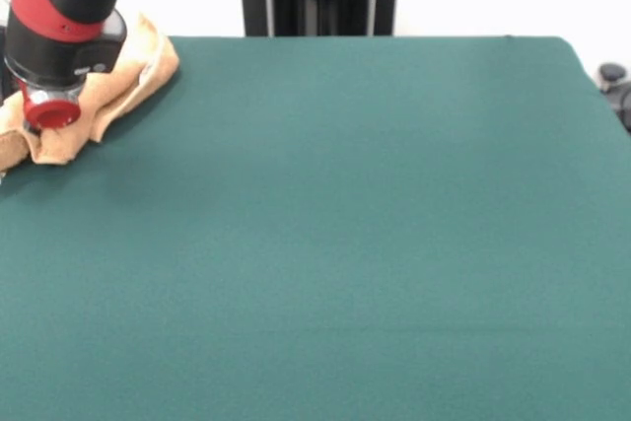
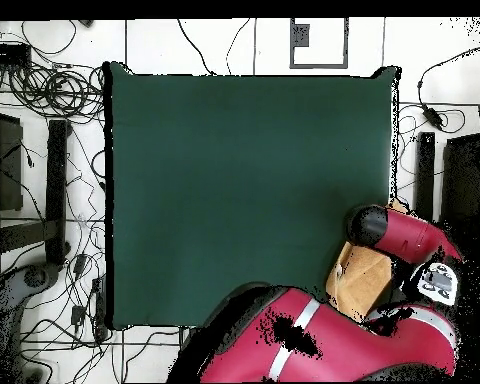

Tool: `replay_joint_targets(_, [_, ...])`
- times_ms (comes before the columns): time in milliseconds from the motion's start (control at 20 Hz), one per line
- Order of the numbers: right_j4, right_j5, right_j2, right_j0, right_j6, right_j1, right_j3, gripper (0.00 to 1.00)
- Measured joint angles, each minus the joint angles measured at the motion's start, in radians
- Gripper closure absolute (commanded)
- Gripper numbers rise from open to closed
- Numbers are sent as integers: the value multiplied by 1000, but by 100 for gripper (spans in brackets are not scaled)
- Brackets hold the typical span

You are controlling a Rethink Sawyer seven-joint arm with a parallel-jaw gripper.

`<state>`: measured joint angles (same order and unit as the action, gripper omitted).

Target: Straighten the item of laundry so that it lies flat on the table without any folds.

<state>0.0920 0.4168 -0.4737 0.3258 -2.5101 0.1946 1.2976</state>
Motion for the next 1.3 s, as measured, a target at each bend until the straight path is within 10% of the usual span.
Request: replay_joint_targets(1300, [0, 25, -14, -6, 0, -8, -23, 100])
